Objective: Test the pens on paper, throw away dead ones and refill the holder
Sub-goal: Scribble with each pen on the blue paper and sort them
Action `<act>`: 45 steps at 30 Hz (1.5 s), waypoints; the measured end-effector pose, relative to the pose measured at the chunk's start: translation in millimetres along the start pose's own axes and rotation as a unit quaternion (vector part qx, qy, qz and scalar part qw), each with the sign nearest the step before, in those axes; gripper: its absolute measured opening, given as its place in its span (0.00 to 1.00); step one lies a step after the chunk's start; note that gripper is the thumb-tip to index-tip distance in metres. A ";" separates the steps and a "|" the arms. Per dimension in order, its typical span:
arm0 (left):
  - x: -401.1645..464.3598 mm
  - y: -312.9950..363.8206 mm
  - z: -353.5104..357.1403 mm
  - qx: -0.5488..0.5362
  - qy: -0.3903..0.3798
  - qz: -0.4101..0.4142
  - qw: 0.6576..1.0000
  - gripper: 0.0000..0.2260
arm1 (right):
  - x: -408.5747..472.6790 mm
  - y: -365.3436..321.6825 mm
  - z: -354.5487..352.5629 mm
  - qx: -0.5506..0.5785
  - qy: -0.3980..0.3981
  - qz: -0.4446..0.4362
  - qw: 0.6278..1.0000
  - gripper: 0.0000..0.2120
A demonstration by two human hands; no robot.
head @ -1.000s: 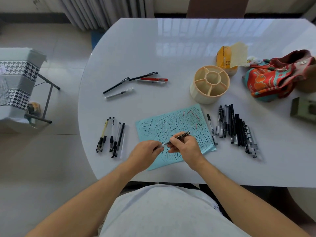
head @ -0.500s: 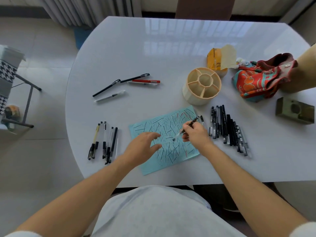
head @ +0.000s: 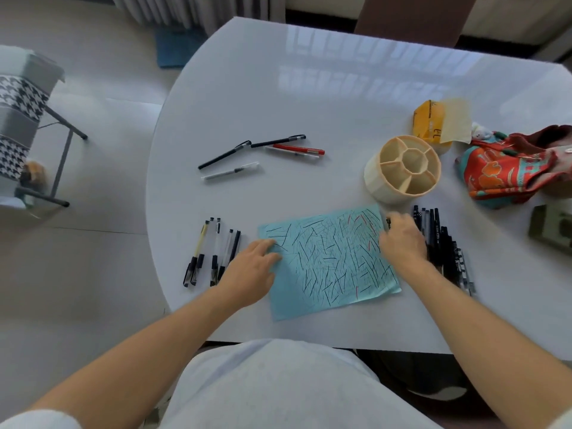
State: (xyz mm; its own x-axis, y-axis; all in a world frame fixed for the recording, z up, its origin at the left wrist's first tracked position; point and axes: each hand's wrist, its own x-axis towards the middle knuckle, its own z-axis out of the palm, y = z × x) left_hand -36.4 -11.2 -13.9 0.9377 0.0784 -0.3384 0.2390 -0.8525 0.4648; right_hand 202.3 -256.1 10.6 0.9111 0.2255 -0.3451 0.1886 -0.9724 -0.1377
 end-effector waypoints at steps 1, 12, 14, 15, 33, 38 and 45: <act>0.9 0.5 -0.2 0.003 -0.001 0.008 1.000 0.19 | 3.4 -16.6 -2.5 0.015 0.011 -0.030 0.999 0.15; -10.1 -2.7 -13.9 -0.127 0.024 -0.012 0.992 0.17 | 89.6 -208.1 5.3 -0.018 0.014 -0.237 0.971 0.17; -16.4 -7.7 -14.6 -0.143 0.035 -0.025 0.989 0.16 | 96.6 -212.8 11.4 -0.087 0.009 -0.244 0.966 0.15; -19.4 -10.3 -14.0 -0.148 0.037 -0.032 0.988 0.16 | 97.8 -213.1 14.0 -0.111 0.006 -0.247 0.963 0.15; -2.9 33.9 -26.6 -0.282 -0.030 -0.141 0.949 0.07 | -88.2 -109.1 43.4 0.555 -0.289 -0.013 0.780 0.06; -14.8 50.4 -21.5 -0.181 -0.038 -0.139 0.973 0.12 | -109.4 -92.0 52.2 0.553 -0.193 0.033 0.810 0.12; -28.7 45.8 -15.1 -0.056 0.011 -0.146 0.988 0.15 | -102.2 -90.2 52.2 0.587 -0.113 0.146 0.788 0.12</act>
State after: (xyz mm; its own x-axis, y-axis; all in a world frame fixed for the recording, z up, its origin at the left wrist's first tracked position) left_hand -48.5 -44.7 29.4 0.8298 0.3237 -0.4547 0.5249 -0.7295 0.4386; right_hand 73.1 -188.4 9.9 0.7393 0.1354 -0.6596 -0.6077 -0.2880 -0.7402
